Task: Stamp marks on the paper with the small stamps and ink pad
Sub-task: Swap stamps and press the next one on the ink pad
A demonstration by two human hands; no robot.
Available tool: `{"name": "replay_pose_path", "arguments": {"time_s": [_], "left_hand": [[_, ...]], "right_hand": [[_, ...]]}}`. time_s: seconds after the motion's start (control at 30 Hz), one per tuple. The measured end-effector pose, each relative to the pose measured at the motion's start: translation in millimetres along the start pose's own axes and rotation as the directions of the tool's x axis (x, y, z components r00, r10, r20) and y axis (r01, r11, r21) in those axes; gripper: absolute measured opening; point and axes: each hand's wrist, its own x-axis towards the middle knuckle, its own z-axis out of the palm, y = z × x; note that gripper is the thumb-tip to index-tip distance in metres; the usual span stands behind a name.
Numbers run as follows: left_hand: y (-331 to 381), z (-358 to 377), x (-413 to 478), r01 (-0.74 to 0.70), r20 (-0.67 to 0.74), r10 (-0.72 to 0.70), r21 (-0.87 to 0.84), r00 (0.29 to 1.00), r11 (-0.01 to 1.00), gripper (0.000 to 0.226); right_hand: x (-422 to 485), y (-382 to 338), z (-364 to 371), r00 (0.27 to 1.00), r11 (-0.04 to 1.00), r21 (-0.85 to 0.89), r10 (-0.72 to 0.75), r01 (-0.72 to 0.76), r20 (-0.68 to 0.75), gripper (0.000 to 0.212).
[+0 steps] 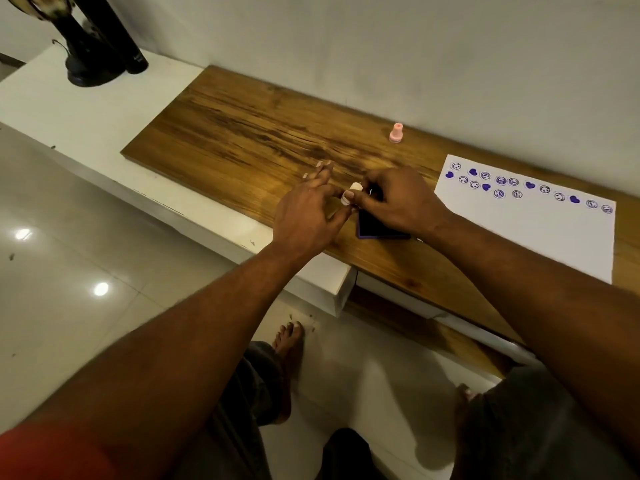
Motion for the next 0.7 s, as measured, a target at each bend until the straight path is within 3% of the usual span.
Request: {"name": "replay_pose_path", "arguments": {"time_s": [0.23, 0.5, 0.7], "left_hand": [[-4.4, -3.0, -0.1, -0.069, -0.034, 0.072, 0.078, 0.997, 0.995, 0.044], [-9.7, 0.1, -5.5, -0.109, 0.025, 0.108, 0.079, 0.994, 0.991, 0.044], [-17.9, 1.8, -11.4, -0.103, 0.102, 0.098, 0.044, 0.99, 0.994, 0.045]], "right_hand": [[0.7, -2.4, 5.3, 0.994, 0.995, 0.019, -0.098, 0.097, 0.046, 0.051], [2.5, 2.6, 4.7, 0.972, 0.969, -0.147, -0.175, 0.198, 0.154, 0.034], [2.1, 6.6, 1.6, 0.945, 0.945, -0.176, -0.232, 0.275, 0.231, 0.031]]}}
